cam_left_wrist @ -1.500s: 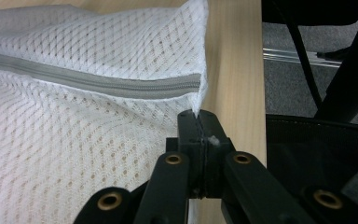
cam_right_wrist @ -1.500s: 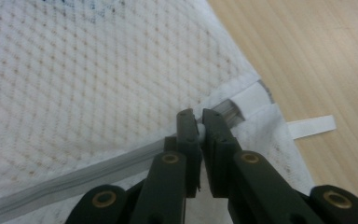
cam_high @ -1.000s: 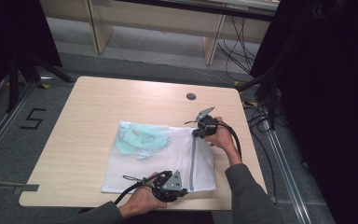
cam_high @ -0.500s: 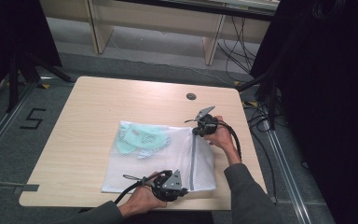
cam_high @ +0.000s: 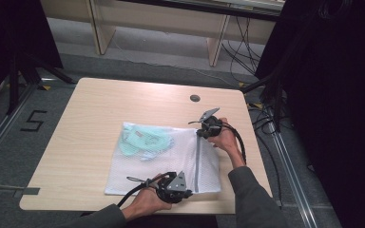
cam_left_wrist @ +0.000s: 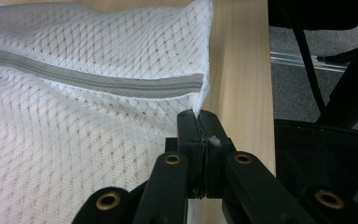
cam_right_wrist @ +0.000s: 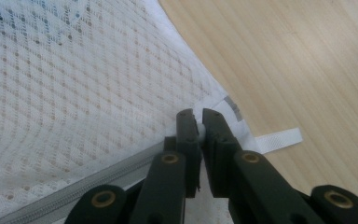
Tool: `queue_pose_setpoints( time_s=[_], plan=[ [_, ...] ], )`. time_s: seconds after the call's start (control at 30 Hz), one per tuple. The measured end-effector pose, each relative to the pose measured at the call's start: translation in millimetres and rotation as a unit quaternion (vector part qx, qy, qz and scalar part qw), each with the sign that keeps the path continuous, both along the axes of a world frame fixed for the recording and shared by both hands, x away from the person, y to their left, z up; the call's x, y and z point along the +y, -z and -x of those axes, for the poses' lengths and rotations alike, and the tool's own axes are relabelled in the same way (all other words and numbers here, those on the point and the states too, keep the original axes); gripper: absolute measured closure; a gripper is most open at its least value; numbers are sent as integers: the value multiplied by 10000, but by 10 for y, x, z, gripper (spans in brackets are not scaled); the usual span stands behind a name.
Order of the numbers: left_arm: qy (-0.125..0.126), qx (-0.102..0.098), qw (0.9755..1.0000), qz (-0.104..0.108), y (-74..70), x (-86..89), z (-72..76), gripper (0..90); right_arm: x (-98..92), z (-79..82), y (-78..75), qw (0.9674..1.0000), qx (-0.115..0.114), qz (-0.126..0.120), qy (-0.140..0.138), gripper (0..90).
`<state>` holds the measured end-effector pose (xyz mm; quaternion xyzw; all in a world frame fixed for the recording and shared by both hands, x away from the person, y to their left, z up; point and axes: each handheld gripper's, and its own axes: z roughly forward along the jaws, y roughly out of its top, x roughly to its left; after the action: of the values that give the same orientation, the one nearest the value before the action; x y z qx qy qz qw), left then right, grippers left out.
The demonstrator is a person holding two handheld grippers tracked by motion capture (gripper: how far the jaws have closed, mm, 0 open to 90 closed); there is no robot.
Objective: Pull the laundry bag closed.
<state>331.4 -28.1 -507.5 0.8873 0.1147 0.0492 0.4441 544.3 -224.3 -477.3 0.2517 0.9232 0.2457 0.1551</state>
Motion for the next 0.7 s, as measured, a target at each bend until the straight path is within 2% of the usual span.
queue_pose_setpoints(
  time_s=[0.13, 0.17, 0.2, 0.33, 0.37, 0.43, 0.5, 0.57, 0.6, 0.63, 0.7],
  plan=[
    [-4, 102, 9999, 40, 10, -13, 0, 874, -1, -4, 5, 10000, 3, -26, 21, 828],
    [6, 133, 9999, 42, 9, -14, 0, 866, -7, -10, 0, 10000, -63, -31, 52, 817],
    [22, 136, 9999, 60, 8, -15, 1, 860, -6, -5, -2, 9999, -7, -43, 110, 813],
    [-31, 160, 9997, 162, -8, -11, 0, 818, -9, 2, -16, 9998, -51, -83, 150, 788],
    [-16, 140, 9998, 107, -27, 6, -13, 806, -14, 3, -25, 9997, -19, -100, 236, 762],
    [-99, 154, 9997, 186, -43, 22, -23, 765, -15, 3, -30, 9993, 44, -177, 313, 688],
    [-181, 176, 9994, 246, -69, 51, -40, 725, -25, 13, -61, 9992, 52, -219, 322, 670],
    [-283, 129, 9992, 261, -99, 94, -78, 653, -31, 35, -96, 9980, 103, -416, 460, 637],
    [-365, 175, 9988, 287, -114, 113, -86, 613, -34, 46, -114, 9974, 138, -502, 499, 610],
    [-412, 121, 9987, 279, -136, 148, -111, 588, -33, 52, -120, 9972, 74, -541, 507, 596],
    [-496, 127, 9980, 370, -167, 192, -134, 542, -29, 92, -139, 9970, 91, -591, 488, 567]
  ],
)
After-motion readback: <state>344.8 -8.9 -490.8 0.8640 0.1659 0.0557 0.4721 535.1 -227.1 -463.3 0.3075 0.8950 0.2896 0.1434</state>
